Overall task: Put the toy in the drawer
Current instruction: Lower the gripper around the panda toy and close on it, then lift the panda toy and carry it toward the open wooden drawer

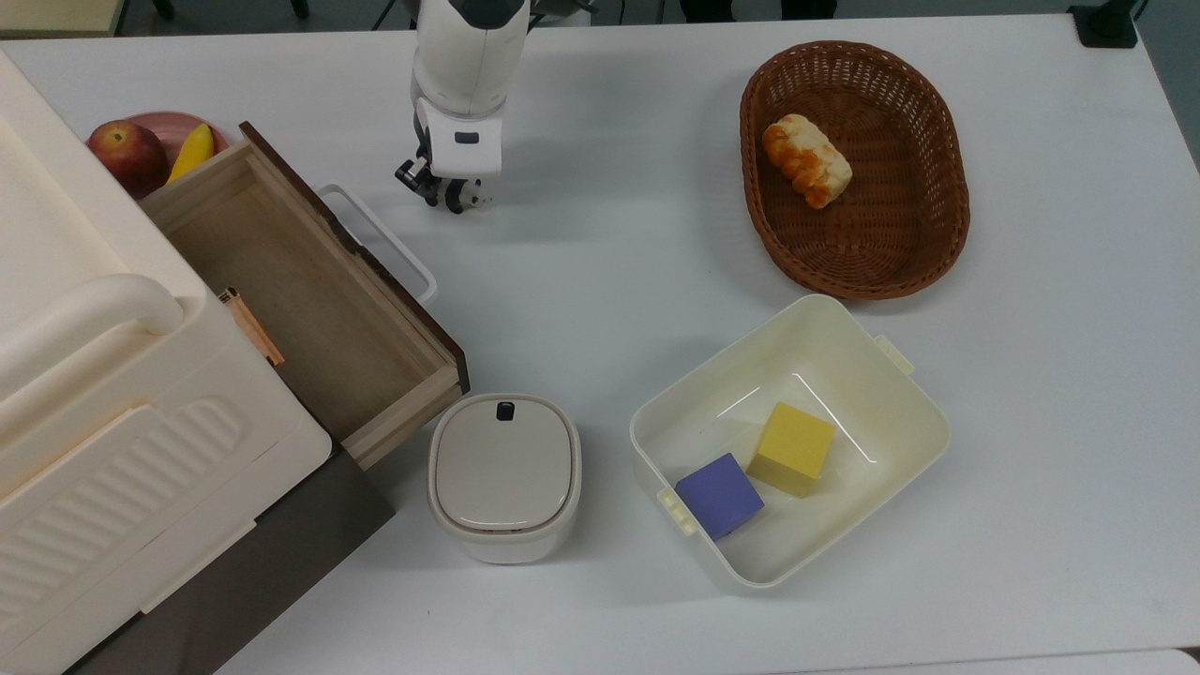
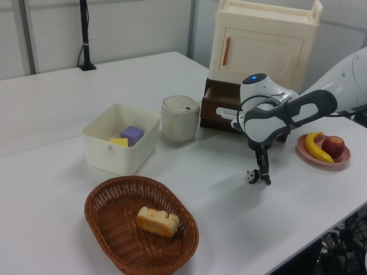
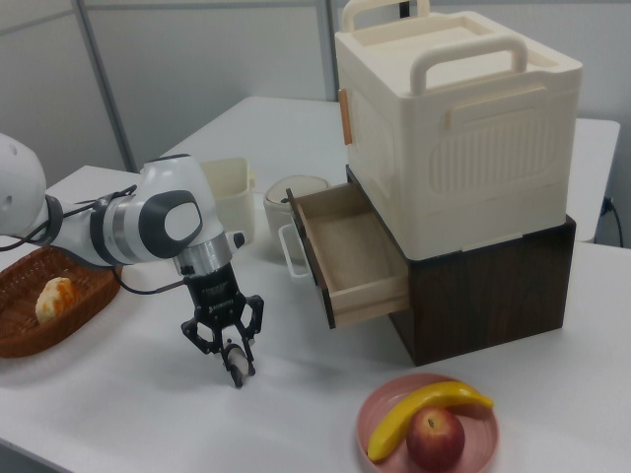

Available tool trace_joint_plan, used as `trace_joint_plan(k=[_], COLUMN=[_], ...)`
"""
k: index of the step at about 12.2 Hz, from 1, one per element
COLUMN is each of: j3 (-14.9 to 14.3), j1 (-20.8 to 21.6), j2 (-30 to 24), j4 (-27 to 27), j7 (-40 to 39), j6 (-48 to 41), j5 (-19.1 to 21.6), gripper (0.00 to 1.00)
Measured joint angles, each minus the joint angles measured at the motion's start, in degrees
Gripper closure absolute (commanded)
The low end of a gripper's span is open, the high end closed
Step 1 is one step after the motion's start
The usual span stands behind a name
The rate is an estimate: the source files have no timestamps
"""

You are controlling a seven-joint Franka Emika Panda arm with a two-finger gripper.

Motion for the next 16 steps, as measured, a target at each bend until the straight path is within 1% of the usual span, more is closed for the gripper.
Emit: trace_joint_plan(k=[4, 7, 8, 10, 11, 13, 15, 16], j3=[0.0, 0.8, 1.3, 3.1, 4.3, 5.6, 5.8, 5.8], j1=[0.0, 0.0, 0.0, 0.0, 0.0, 0.2, 0.2, 0.0], j2=[0.2, 0.2, 0.2, 0.2, 0.1, -0.2, -0.9, -1.0], j4=[1.1, 4.3, 5.7, 10.4, 13.9, 18.9, 22.9, 23.9], j7=[0.0, 0.2, 0.4, 0.5, 0.5, 0.6, 0.7, 0.7], j6=[0.0, 0.0, -0.3, -3.3, -6.0, -9.6, -11.5, -11.8], j5=[0.0, 0.2, 0.9, 3.8, 5.7, 8.3, 10.7, 11.4], gripper=[1.00, 1.00, 1.00, 1.00, 1.00, 1.00, 1.00, 1.00])
